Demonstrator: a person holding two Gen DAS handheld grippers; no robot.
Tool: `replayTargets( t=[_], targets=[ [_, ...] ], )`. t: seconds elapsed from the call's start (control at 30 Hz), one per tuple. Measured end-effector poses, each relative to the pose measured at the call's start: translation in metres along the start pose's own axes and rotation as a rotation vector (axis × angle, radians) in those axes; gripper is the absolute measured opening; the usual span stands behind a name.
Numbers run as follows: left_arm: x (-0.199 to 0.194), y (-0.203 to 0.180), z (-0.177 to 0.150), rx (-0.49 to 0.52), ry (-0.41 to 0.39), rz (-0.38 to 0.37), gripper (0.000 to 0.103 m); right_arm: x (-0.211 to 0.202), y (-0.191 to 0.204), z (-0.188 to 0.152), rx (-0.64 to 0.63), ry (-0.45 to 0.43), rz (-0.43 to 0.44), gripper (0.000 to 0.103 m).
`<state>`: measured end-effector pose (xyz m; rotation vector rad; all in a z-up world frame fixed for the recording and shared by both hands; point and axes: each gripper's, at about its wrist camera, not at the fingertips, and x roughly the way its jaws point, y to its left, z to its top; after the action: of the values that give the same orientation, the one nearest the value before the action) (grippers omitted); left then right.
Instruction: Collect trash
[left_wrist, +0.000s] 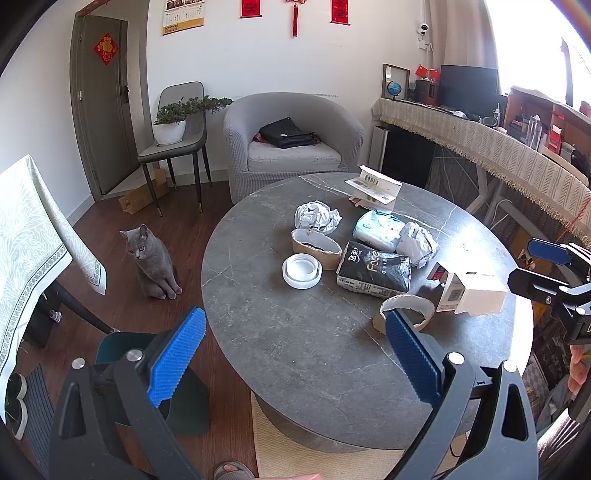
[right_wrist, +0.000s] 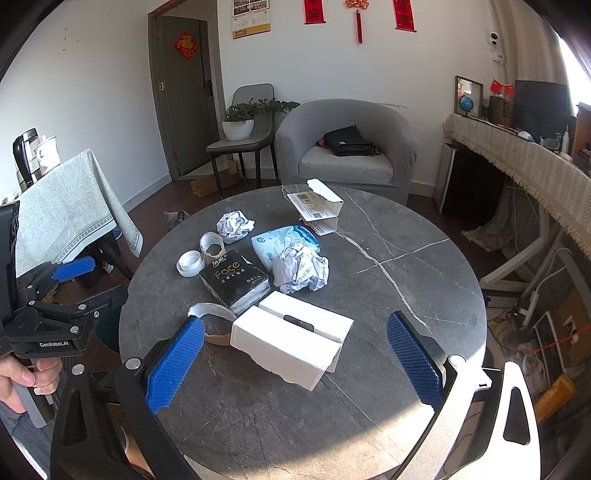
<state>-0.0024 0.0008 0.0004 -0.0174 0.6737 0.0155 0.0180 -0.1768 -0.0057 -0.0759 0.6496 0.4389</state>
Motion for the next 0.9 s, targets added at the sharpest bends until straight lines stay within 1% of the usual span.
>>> replayTargets(
  t=[0.3, 0.4, 0.57, 0.63, 0.73, 0.83, 0.9],
  targets=[
    [0.000, 0.000, 0.000, 0.000, 0.000, 0.000, 0.100, 0.000, 0.000, 0.000, 0.000, 0.000, 0.000, 0.100],
    [0.000, -0.001, -0.001, 0.003, 0.002, -0.011, 0.099, 0.000, 0.000, -0.001, 0.004, 0.004, -0.004, 0.100],
    [-0.005, -0.010, -0.002, 0.048, -0.024, -0.003, 0.099, 0.003, -0.008, -0.006, 0.056, 0.024, -0.040, 0.100],
    [-0.005, -0.012, -0.002, 0.053, -0.027, -0.021, 0.099, 0.005, -0.012, -0.008, 0.083, 0.030, -0.056, 0.100],
    [-0.002, -0.012, -0.002, 0.041, -0.003, -0.061, 0.099, 0.010, -0.013, -0.009, 0.117, 0.042, -0.073, 0.100],
    [0.003, -0.010, -0.003, 0.032, 0.026, -0.070, 0.098, 0.019, -0.005, -0.007, 0.135, 0.061, -0.061, 0.100],
    [0.001, -0.008, -0.004, 0.021, 0.016, -0.081, 0.095, 0.024, 0.002, -0.005, 0.141, 0.068, -0.055, 0.100]
  ],
)
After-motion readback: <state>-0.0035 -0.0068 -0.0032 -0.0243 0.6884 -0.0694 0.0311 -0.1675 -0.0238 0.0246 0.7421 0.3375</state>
